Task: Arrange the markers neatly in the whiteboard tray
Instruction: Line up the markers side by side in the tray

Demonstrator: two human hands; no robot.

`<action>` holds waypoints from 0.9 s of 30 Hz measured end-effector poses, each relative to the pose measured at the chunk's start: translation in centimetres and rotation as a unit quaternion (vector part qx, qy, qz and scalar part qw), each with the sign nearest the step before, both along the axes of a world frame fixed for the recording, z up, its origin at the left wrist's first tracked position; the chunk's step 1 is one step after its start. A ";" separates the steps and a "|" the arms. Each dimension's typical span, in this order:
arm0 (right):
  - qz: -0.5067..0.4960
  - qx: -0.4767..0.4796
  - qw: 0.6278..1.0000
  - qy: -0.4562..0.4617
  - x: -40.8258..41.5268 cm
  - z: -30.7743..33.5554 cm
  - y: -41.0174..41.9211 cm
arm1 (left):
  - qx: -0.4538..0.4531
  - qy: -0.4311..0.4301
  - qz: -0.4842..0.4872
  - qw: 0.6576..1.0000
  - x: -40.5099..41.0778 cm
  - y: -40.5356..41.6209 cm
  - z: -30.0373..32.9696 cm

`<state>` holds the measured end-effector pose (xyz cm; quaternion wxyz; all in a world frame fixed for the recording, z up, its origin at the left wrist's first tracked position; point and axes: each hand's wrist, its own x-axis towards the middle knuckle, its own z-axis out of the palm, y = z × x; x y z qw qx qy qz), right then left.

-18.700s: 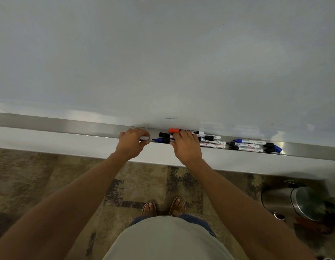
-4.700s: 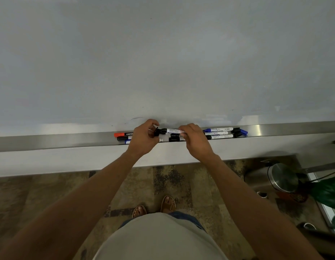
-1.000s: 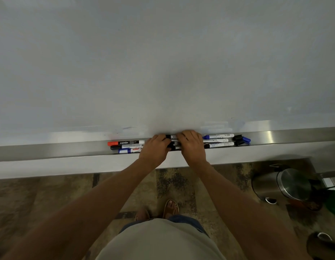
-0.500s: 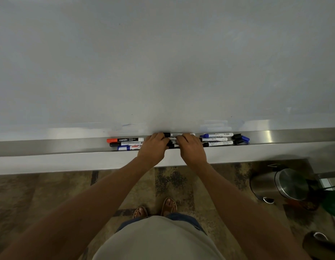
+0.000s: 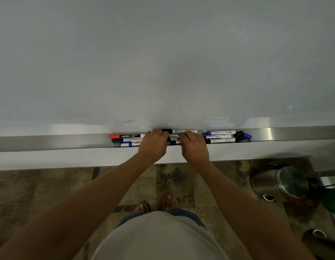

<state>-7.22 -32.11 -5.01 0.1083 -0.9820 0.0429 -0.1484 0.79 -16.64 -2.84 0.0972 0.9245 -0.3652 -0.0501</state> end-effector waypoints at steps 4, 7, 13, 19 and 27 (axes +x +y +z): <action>0.003 0.009 1.000 0.005 0.1 0.1 0.1 | -0.014 0.011 0.002 1.000 -0.1 0.1 0.0; -0.001 0.017 1.000 0.017 0.2 0.3 0.2 | -0.018 0.017 -0.001 1.000 0.0 0.3 0.0; 0.014 0.050 0.998 0.029 0.1 0.4 0.0 | -0.029 0.030 -0.003 0.999 0.3 0.5 0.0; 0.034 0.055 0.996 0.058 0.6 0.9 -0.6 | -0.021 0.029 -0.033 0.999 0.9 0.5 0.2; 0.051 0.042 0.992 0.112 1.5 1.5 -1.7 | -0.036 0.033 -0.025 0.998 0.8 1.2 0.0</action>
